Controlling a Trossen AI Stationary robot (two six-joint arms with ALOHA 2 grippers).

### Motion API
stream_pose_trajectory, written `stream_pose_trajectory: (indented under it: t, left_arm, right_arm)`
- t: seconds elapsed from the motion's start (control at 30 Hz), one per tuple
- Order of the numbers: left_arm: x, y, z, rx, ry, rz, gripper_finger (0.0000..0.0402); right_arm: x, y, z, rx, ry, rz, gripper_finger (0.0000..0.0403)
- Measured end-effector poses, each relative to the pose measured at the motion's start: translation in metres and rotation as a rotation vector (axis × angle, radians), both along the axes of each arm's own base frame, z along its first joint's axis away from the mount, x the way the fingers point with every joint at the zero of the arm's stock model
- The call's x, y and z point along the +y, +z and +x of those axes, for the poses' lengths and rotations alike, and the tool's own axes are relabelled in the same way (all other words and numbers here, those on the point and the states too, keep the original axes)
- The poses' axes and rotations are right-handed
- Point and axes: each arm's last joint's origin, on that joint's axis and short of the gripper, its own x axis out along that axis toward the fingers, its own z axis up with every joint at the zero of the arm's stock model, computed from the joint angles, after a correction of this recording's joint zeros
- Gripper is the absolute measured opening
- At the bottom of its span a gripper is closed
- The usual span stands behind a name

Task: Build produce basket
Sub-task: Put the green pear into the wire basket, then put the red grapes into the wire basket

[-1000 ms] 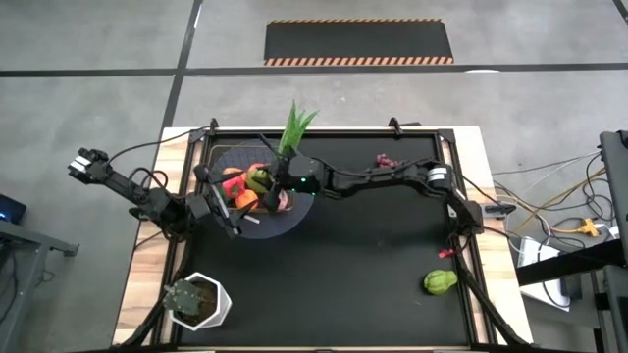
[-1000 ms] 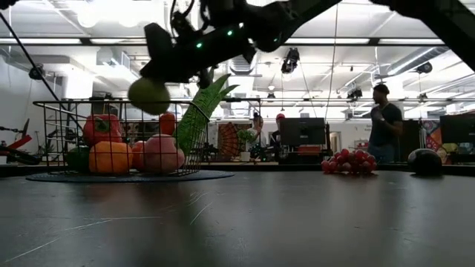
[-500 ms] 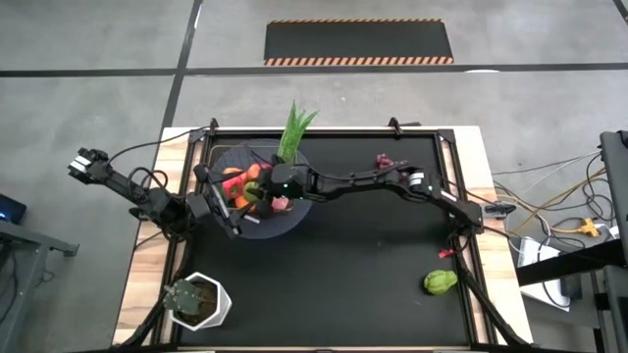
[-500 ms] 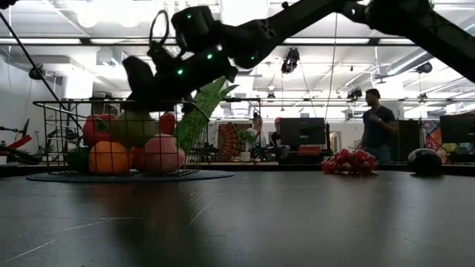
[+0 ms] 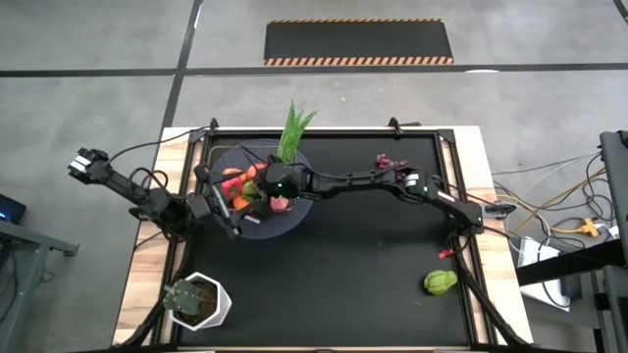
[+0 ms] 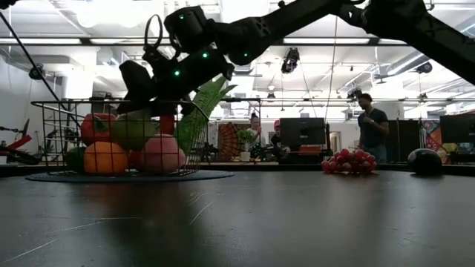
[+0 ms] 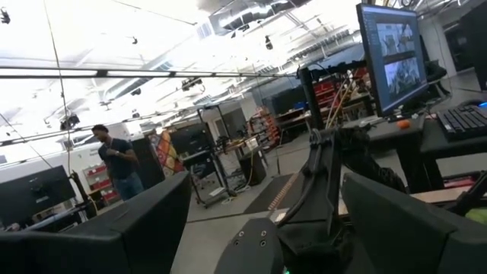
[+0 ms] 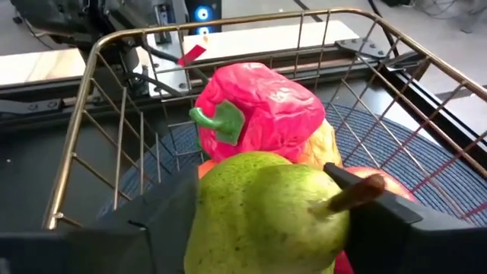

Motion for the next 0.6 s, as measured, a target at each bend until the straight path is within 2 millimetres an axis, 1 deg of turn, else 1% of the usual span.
stream_pose_trajectory:
  t: [0.13, 0.3, 0.5, 0.6]
  left_arm:
    - [0.0, 0.0, 0.001, 0.002, 0.0, 0.001, 0.0322]
    - [0.0, 0.0, 0.001, 0.003, 0.0, 0.001, 0.0322]
    - [0.0, -0.001, 0.001, 0.004, 0.0, 0.002, 0.0322]
    - [0.0, -0.001, 0.001, 0.003, -0.001, 0.001, 0.0322]
  right_arm:
    - [0.0, 0.007, -0.004, 0.022, 0.007, -0.007, 0.0291]
    - [0.002, 0.026, -0.011, 0.038, 0.012, -0.013, 0.0315]
    - [0.003, 0.057, -0.024, 0.055, 0.023, -0.033, 0.0326]
    - [0.005, 0.082, -0.039, 0.098, 0.039, -0.059, 0.0326]
